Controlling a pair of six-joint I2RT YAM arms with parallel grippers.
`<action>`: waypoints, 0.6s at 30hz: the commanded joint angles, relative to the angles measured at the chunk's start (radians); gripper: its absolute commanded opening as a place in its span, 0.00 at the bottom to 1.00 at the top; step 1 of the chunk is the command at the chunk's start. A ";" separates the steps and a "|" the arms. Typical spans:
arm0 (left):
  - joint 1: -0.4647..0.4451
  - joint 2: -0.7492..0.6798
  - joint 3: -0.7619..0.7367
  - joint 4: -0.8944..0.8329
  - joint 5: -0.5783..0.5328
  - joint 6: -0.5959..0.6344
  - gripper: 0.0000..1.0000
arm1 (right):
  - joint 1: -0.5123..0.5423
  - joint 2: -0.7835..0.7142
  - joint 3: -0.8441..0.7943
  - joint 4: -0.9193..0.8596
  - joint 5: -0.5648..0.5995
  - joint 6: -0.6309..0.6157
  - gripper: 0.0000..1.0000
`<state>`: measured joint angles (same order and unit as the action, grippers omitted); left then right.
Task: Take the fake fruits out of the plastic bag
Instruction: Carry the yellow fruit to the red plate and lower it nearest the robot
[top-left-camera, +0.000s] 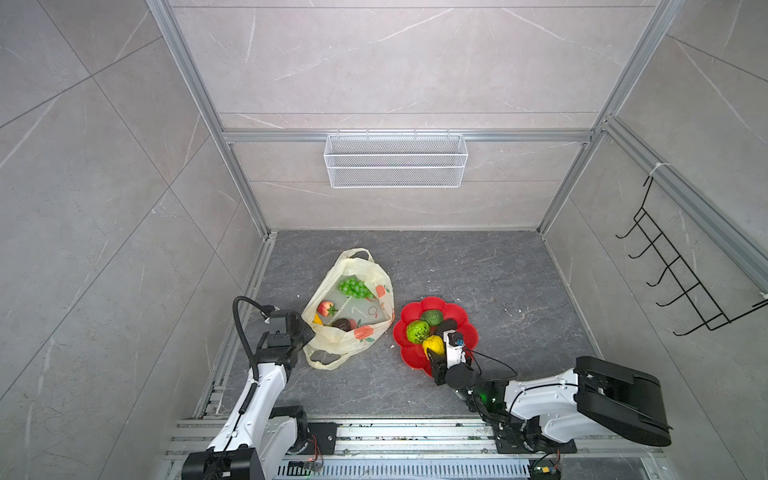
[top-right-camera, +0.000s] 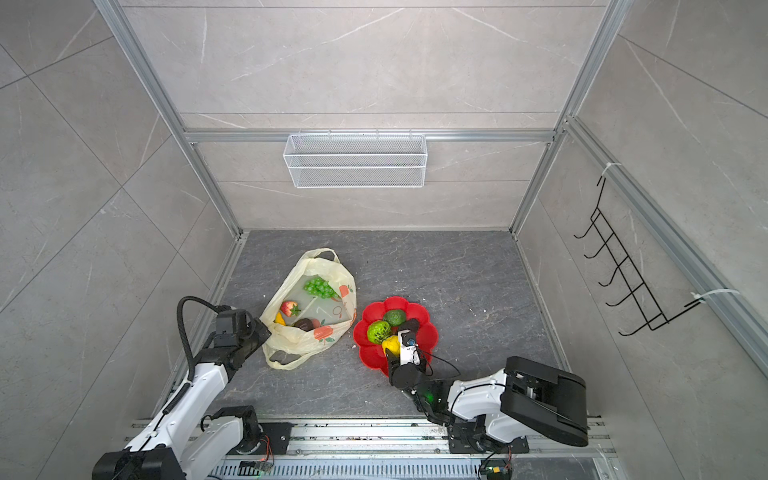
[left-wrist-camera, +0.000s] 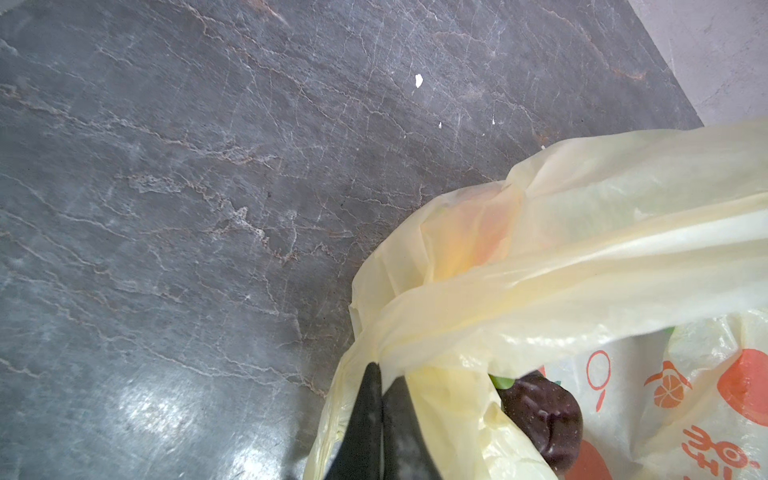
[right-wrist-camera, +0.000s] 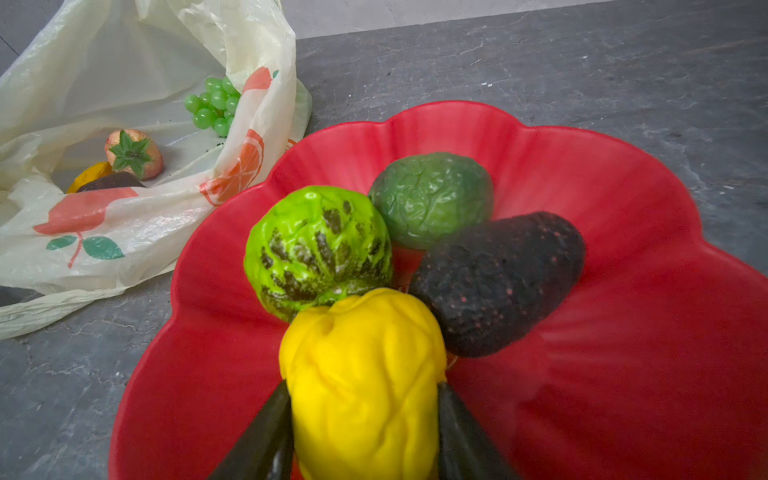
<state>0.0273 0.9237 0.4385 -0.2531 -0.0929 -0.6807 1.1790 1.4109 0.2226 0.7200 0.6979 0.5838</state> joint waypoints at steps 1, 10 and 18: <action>0.006 0.000 -0.002 0.026 0.013 0.025 0.00 | 0.004 0.037 0.021 0.086 0.056 0.002 0.52; 0.005 -0.002 -0.002 0.024 0.015 0.026 0.00 | 0.005 0.034 0.059 0.016 0.068 -0.005 0.60; 0.005 -0.008 -0.002 0.020 0.012 0.028 0.00 | 0.003 0.018 0.094 -0.164 0.075 0.011 0.66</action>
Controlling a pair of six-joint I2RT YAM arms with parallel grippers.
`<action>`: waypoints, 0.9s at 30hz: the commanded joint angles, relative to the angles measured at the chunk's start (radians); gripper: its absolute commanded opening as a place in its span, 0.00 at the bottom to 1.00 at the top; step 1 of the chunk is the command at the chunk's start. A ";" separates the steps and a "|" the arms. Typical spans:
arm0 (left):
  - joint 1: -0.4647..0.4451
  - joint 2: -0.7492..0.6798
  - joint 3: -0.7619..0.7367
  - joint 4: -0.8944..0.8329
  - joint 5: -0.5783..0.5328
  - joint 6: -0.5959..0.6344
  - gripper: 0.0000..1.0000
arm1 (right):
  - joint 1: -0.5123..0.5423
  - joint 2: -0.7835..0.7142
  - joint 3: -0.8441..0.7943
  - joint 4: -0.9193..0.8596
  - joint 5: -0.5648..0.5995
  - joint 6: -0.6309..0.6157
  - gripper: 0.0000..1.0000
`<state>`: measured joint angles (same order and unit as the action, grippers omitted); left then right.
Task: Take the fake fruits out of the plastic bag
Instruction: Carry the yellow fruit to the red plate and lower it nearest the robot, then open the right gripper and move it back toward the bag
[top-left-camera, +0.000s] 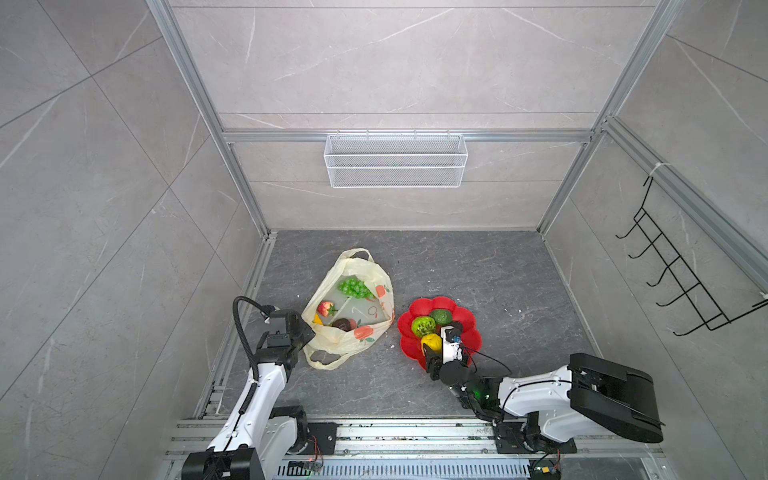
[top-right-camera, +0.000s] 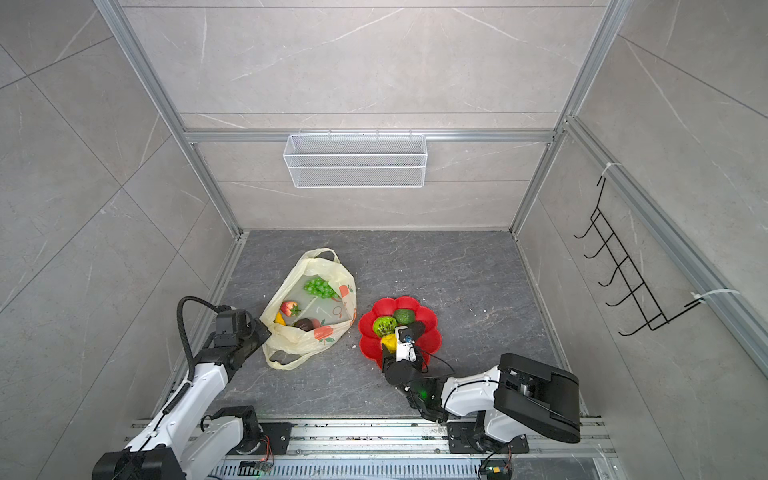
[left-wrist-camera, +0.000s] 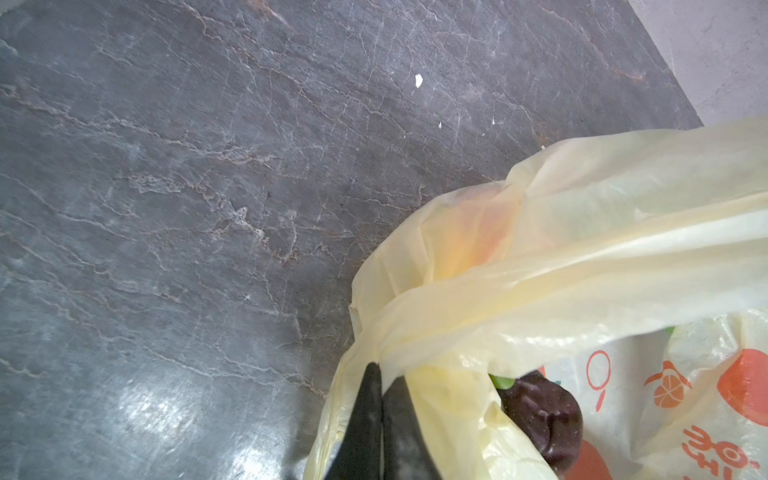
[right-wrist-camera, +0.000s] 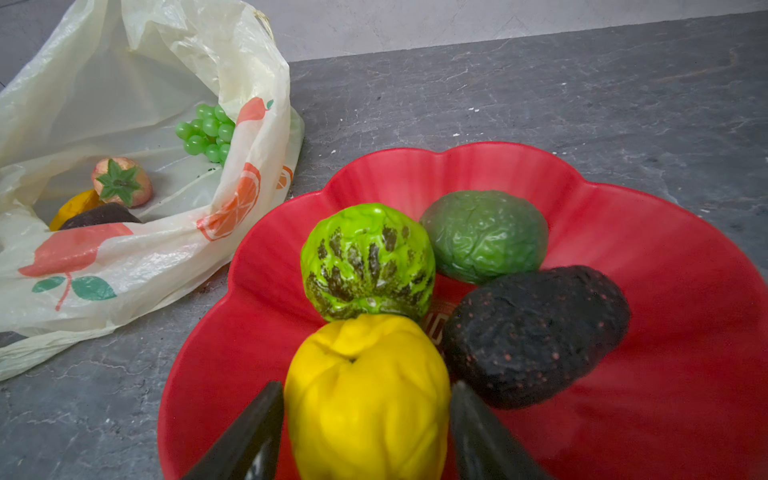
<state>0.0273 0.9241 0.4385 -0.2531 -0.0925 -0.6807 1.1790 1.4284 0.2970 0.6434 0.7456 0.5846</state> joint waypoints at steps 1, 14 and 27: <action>0.006 -0.008 -0.002 0.020 0.012 0.027 0.00 | 0.001 0.008 0.019 -0.090 0.028 0.013 0.66; 0.006 0.007 0.003 0.026 0.025 0.030 0.00 | 0.002 -0.123 0.063 -0.271 -0.003 0.015 0.68; 0.006 0.027 0.009 0.035 0.049 0.035 0.00 | 0.001 -0.245 0.139 -0.481 0.028 0.009 0.77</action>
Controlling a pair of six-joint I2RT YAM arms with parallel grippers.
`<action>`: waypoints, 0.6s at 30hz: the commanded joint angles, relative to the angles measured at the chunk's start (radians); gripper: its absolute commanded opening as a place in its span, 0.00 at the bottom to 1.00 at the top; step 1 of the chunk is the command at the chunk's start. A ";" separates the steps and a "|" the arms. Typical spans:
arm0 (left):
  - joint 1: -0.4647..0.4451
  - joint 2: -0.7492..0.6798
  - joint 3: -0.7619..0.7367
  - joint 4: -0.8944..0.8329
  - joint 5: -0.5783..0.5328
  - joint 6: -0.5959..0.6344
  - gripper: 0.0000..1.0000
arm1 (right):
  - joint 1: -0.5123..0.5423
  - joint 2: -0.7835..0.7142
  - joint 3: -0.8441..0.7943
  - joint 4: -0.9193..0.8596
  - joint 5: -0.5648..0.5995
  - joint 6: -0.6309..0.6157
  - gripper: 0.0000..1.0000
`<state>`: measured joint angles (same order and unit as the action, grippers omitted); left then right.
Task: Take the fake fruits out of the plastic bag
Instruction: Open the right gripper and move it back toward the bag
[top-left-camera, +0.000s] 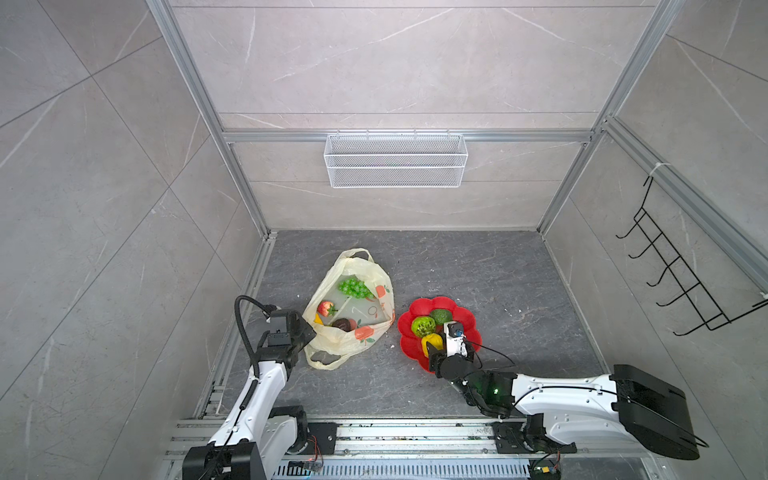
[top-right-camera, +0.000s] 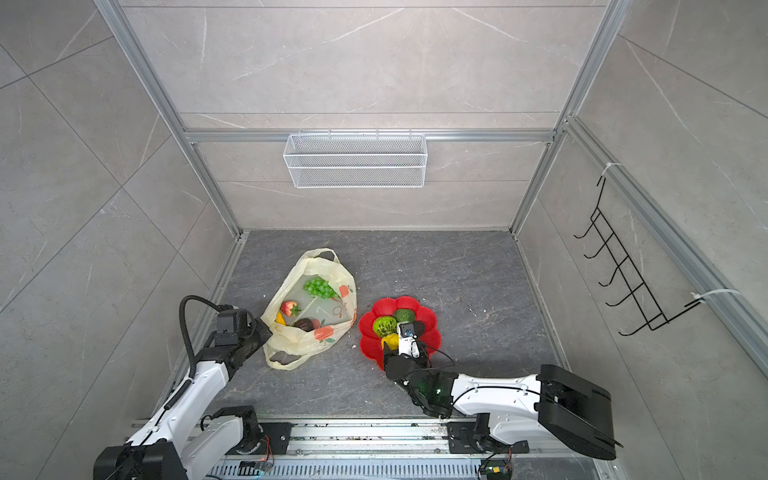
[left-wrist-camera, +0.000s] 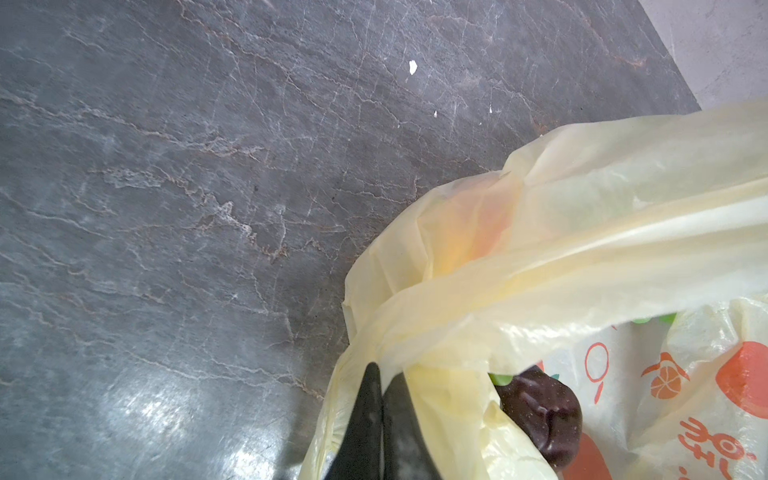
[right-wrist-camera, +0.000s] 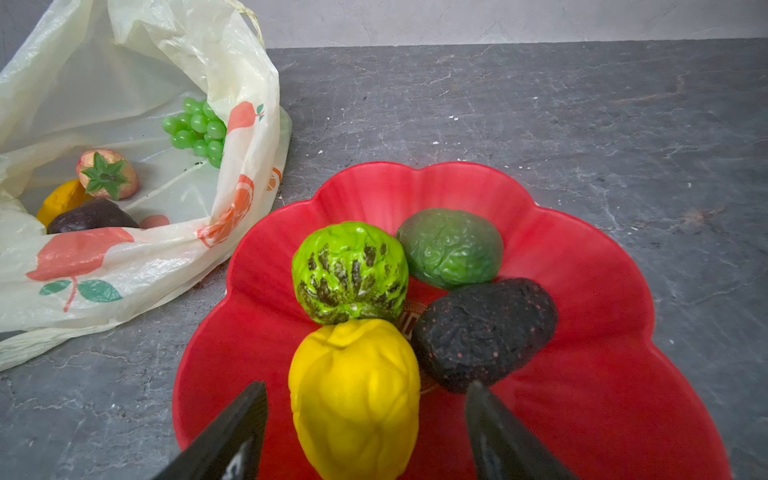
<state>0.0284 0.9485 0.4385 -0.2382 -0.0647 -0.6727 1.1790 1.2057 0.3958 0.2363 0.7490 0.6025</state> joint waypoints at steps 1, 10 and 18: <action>0.005 0.005 0.009 0.020 0.022 0.028 0.00 | 0.001 -0.024 0.064 -0.105 0.023 -0.009 0.77; 0.005 0.017 0.012 0.005 0.070 -0.008 0.00 | -0.014 0.156 0.468 -0.375 -0.161 -0.071 0.75; 0.000 -0.043 0.003 -0.081 0.104 -0.068 0.00 | -0.111 0.482 0.840 -0.448 -0.519 -0.091 0.69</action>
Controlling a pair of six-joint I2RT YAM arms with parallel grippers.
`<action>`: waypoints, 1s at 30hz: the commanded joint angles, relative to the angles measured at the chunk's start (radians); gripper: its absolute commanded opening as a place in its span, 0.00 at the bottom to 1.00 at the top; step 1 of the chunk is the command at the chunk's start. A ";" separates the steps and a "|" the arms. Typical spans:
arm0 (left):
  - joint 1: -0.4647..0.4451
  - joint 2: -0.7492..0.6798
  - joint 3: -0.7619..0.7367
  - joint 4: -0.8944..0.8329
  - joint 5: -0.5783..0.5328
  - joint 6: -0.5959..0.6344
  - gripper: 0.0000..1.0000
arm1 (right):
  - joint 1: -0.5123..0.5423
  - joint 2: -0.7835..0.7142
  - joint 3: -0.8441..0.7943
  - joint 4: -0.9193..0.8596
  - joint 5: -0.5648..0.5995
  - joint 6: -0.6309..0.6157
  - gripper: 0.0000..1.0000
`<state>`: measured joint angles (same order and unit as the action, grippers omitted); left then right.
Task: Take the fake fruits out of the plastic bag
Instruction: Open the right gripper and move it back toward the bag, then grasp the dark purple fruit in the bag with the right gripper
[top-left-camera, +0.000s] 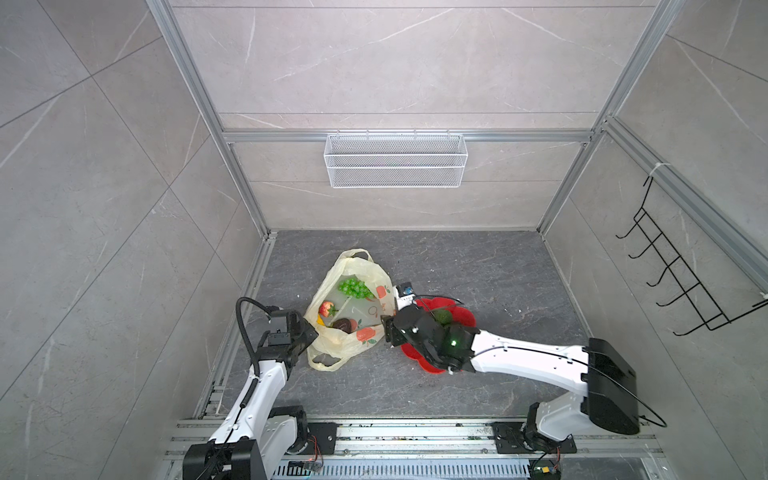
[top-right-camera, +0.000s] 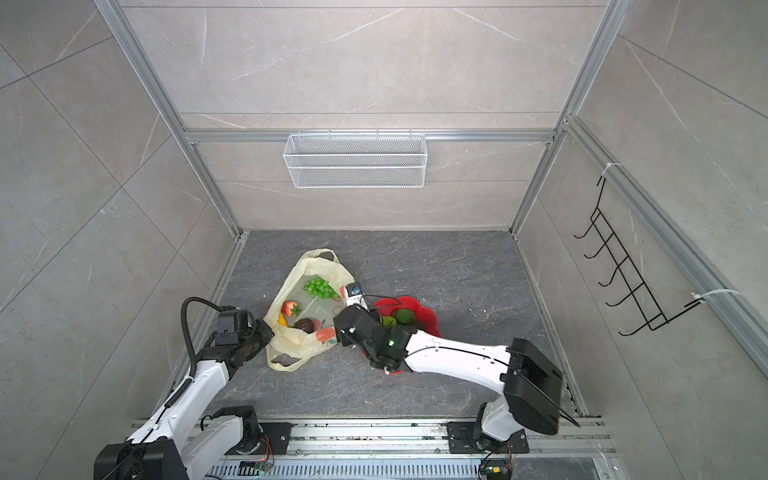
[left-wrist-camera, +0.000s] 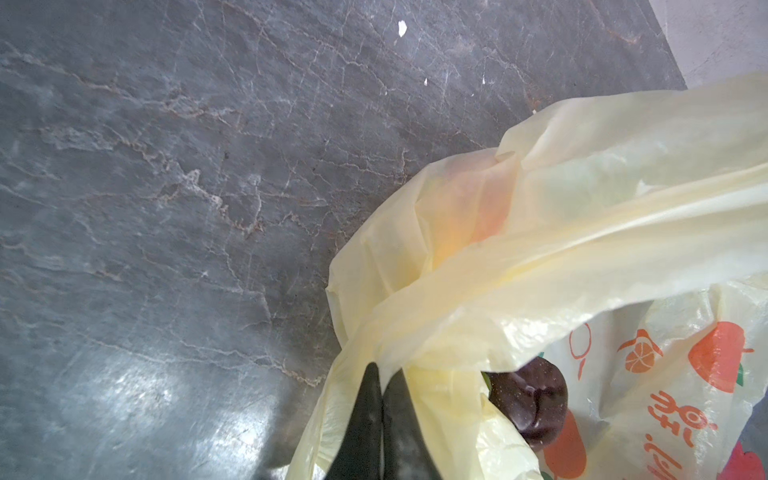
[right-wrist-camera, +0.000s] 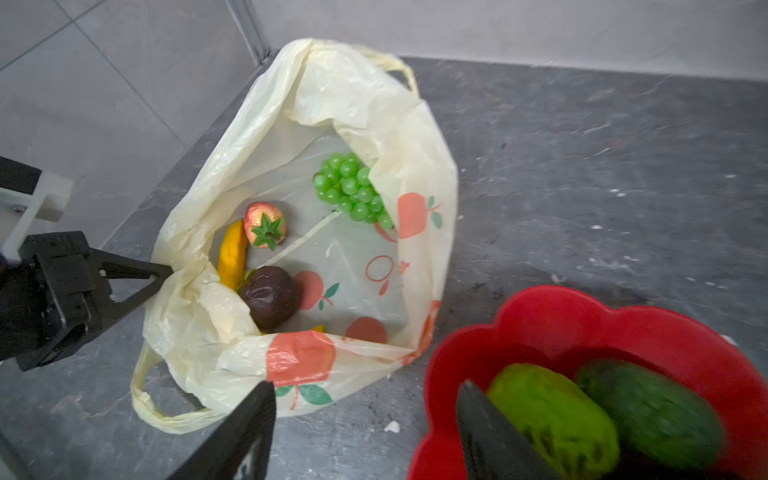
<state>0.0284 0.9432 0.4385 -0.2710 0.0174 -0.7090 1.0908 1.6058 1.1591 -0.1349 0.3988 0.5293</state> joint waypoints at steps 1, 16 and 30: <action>-0.001 -0.054 0.004 -0.071 0.014 -0.033 0.00 | -0.033 0.126 0.123 -0.083 -0.206 -0.019 0.68; -0.010 -0.003 -0.003 -0.136 0.115 -0.010 0.00 | -0.048 0.540 0.557 -0.319 -0.328 0.088 0.69; -0.028 0.002 0.000 -0.131 0.112 0.000 0.00 | -0.039 0.695 0.678 -0.399 -0.301 0.120 0.71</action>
<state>0.0082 0.9443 0.4324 -0.3889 0.1120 -0.7288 1.0489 2.2566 1.7988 -0.4721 0.0715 0.6334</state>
